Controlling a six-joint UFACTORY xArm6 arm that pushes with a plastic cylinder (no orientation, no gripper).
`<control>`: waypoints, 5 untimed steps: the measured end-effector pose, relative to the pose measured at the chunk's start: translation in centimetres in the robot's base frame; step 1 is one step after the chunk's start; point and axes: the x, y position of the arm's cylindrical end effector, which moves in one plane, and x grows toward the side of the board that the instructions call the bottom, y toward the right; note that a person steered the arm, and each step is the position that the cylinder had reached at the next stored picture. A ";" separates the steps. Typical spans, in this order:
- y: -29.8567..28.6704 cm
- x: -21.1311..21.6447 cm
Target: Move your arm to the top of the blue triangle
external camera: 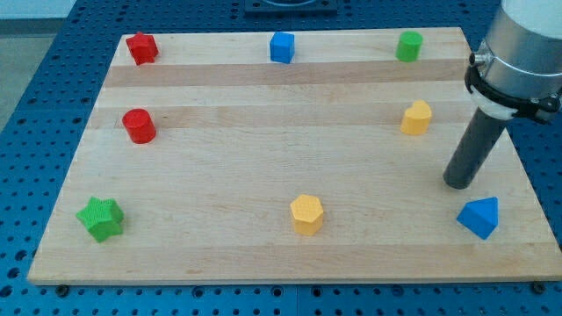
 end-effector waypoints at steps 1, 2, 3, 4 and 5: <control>0.0 0.0; -0.8 -2.2; -0.9 -3.9; -0.3 -3.9; 5.2 -4.2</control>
